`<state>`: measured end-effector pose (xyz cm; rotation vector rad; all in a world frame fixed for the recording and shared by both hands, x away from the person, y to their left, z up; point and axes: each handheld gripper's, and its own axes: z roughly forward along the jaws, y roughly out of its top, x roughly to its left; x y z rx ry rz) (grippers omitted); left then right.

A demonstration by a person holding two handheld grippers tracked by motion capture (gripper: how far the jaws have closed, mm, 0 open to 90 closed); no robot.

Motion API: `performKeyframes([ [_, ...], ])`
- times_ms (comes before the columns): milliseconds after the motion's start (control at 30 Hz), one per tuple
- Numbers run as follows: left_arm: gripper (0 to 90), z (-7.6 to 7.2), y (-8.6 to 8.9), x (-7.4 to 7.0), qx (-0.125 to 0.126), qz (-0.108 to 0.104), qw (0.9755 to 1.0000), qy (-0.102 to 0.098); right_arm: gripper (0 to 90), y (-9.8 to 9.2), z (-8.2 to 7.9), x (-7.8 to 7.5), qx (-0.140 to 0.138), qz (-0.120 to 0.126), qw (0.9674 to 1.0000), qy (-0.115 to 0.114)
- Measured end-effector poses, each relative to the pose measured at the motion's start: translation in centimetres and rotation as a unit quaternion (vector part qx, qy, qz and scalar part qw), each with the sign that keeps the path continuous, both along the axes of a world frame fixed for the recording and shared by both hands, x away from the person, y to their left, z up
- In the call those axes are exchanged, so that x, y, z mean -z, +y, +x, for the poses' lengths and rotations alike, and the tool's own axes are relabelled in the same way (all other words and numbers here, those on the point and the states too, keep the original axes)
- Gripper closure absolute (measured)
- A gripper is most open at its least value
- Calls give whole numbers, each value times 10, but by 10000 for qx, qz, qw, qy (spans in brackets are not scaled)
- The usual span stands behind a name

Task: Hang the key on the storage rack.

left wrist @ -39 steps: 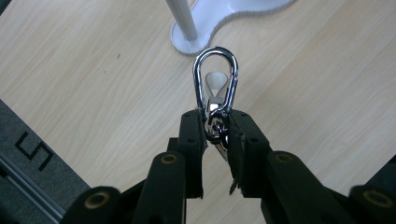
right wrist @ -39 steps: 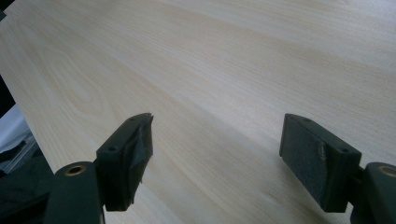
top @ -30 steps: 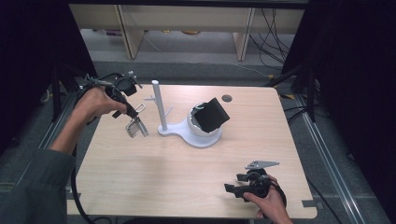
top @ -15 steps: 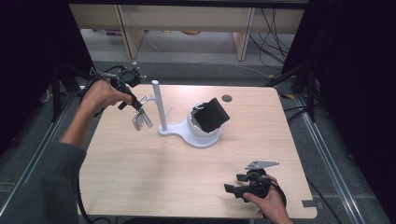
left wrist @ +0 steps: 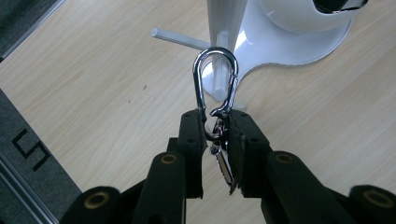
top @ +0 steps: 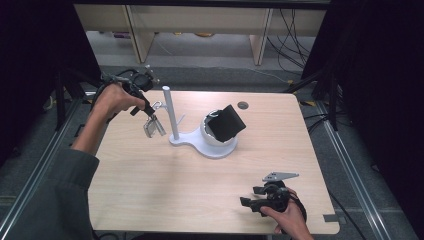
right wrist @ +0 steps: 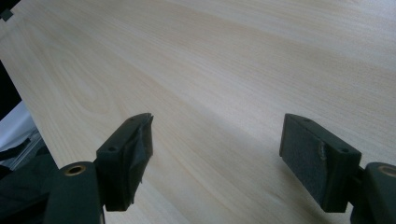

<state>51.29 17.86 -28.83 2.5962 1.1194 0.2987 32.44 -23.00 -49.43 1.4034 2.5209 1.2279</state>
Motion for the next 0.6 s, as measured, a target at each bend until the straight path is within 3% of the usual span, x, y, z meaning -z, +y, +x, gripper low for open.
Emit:
performKeyframes([
  [600,751,6,-10,11,14,77,9999,70,265,0,0,0,-29,9,10000,10],
])
